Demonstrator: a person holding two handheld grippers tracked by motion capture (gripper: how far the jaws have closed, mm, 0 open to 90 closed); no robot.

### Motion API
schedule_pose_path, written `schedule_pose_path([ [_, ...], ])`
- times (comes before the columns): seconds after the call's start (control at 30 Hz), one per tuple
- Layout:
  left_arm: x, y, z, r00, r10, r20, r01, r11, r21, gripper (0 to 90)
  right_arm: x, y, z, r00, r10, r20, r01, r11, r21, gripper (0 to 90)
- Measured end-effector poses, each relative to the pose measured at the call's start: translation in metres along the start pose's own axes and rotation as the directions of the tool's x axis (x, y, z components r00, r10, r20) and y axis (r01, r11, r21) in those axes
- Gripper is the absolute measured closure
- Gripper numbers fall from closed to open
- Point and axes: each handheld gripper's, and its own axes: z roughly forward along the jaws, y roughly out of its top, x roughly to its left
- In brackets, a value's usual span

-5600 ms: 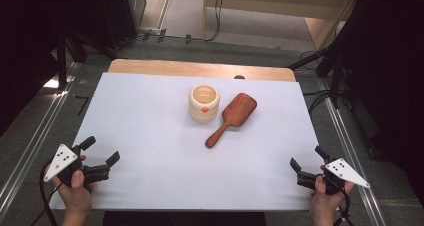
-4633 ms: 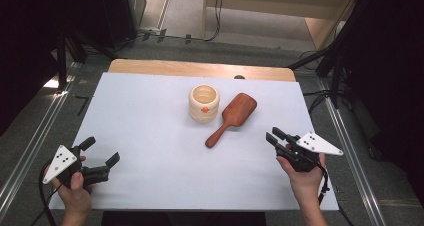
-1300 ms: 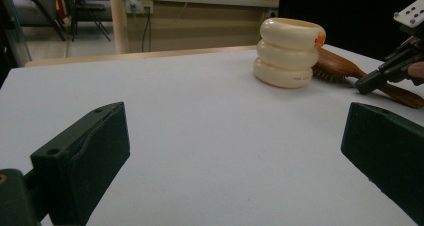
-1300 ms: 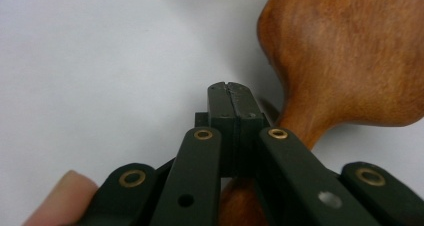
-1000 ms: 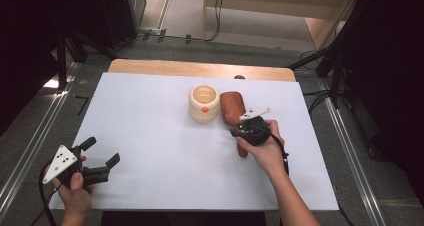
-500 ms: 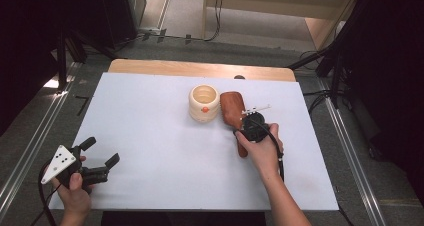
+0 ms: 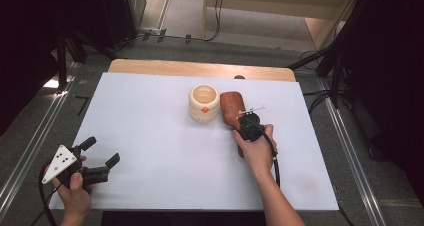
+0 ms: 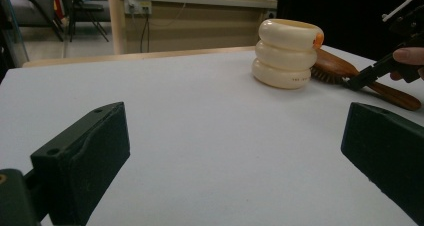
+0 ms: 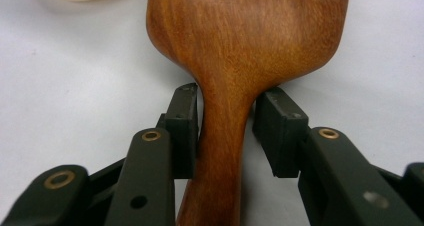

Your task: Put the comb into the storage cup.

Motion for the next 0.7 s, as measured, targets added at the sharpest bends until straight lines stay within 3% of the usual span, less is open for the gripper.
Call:
schedule_pose_path([
  [0.13,0.000,0.000,0.000,1.0000,-0.001,0.000,0.001,1.0000,-0.002,0.0,0.001,-0.004,0.000,0.9995,0.016,0.027,-0.016,0.999,-0.028,69.4],
  [0.2,0.000,0.000,0.000,1.0000,0.000,-0.001,0.000,1.0000,-0.001,0.0,-0.002,-0.007,0.000,0.9990,0.042,0.012,-0.042,0.998,-0.049,69.8],
  [0.47,0.000,0.000,0.000,1.0000,-0.001,-0.001,0.001,1.0000,-0.002,0.0,-0.003,-0.013,0.001,0.9981,0.048,0.038,-0.044,0.993,-0.113,70.0],
  [0.7,0.000,0.000,0.001,1.0000,0.002,-0.002,-0.002,1.0000,0.002,0.0,-0.012,-0.019,-0.009,0.9985,0.052,0.019,-0.047,0.975,-0.219,70.0],
])
